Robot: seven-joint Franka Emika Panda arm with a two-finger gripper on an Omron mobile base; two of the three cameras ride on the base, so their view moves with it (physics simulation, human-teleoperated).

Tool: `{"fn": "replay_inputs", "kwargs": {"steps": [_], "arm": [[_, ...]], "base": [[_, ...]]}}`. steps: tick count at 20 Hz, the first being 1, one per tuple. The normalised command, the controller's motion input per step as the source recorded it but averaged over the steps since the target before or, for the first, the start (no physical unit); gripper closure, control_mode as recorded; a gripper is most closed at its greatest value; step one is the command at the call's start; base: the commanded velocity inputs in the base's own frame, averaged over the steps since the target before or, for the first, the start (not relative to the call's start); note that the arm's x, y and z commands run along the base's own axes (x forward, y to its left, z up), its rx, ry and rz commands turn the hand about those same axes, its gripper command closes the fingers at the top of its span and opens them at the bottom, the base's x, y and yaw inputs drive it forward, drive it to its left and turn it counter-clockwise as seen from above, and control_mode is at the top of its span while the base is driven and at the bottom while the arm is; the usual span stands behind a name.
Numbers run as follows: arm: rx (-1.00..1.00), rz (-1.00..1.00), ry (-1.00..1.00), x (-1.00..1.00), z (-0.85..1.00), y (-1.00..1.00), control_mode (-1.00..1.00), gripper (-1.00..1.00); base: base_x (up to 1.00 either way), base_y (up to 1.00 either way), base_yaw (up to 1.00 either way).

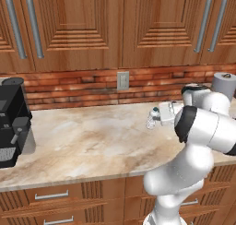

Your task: Move the drinks to the dining counter.

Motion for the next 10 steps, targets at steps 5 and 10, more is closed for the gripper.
{"fn": "replay_inputs", "kwargs": {"steps": [5, 10], "arm": [[0.02, 0.05, -0.25, -0.77, 0.94, -0.08, -1.0, 1.0], [0.0, 0.09, -0.18, -0.95, 0.77, 0.0, -1.0, 1.0]], "base": [[0.0, 0.0, 0.0], [0.0, 0.0, 0.0]]}}
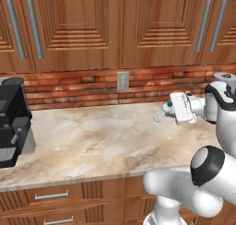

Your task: Move the drinks to the dining counter.

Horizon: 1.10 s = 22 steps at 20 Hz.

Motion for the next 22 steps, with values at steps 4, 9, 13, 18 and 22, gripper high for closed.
{"fn": "replay_inputs", "kwargs": {"steps": [4, 9, 13, 18, 22], "arm": [[0.0, 0.09, -0.17, -0.96, 0.49, 0.0, -1.0, 1.0], [-0.01, 0.03, -0.09, -0.69, 0.13, 0.0, -1.0, 1.0], [-0.04, 0.0, -0.02, -0.61, 0.02, 0.01, -1.0, 1.0], [-0.01, 0.0, 0.0, -0.31, 0.01, 0.0, -1.0, 1.0], [0.0, 0.0, 0.0, -0.02, 0.0, 0.0, -1.0, 1.0]], "base": [[0.0, 0.0, 0.0], [0.0, 0.0, 0.0], [0.0, 0.0, 0.0], [0.0, 0.0, 0.0], [0.0, 0.0, 0.0]]}}
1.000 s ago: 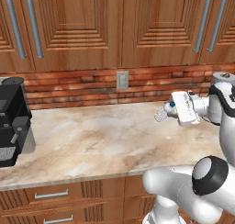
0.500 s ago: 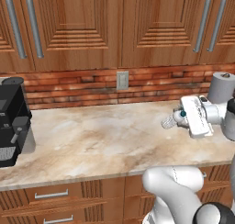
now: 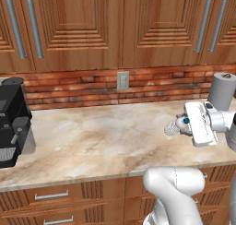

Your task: Move the drinks to the dining counter.

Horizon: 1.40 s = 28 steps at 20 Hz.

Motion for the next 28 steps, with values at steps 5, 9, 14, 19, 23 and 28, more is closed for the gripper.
{"fn": "replay_inputs", "kwargs": {"steps": [5, 9, 14, 19, 23, 28], "arm": [[0.0, 0.0, 0.0, 0.0, 0.0, 0.0, 1.0, 1.0], [0.0, 0.0, 0.0, 0.0, 0.0, 0.0, 1.0, 1.0], [0.0, 0.0, 0.0, 0.0, 0.0, 0.0, 1.0, 1.0], [0.0, 0.0, 0.0, 0.0, 0.0, 0.0, 1.0, 1.0], [0.0, 0.0, 0.0, 0.0, 0.0, 0.0, 1.0, 1.0], [0.0, 0.0, 0.0, 0.0, 0.0, 0.0, 1.0, 1.0]], "base": [[-0.08, 0.0, 0.0], [-0.49, -0.1, 0.0], [-0.69, -0.24, 0.0], [-0.63, -0.25, 0.0], [-0.41, -0.34, -0.03], [-0.19, -0.45, -0.15]]}}
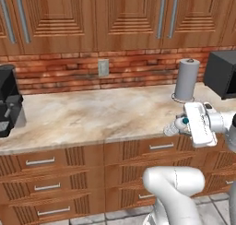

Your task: Move the drinks to the dining counter.

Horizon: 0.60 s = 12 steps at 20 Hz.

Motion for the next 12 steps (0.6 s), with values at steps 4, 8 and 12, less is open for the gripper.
{"fn": "replay_inputs", "kwargs": {"steps": [4, 8, 12], "arm": [[0.0, 0.0, 0.0, 0.0, 0.0, 0.0, 1.0, 1.0], [0.0, 0.0, 0.0, 0.0, 0.0, 0.0, 1.0, 1.0], [0.0, 0.0, 0.0, 0.0, 0.0, 0.0, 1.0, 1.0]], "base": [[-0.1, -0.5, -0.25], [-0.03, -0.51, -0.32], [0.0, -0.51, -0.35]]}}
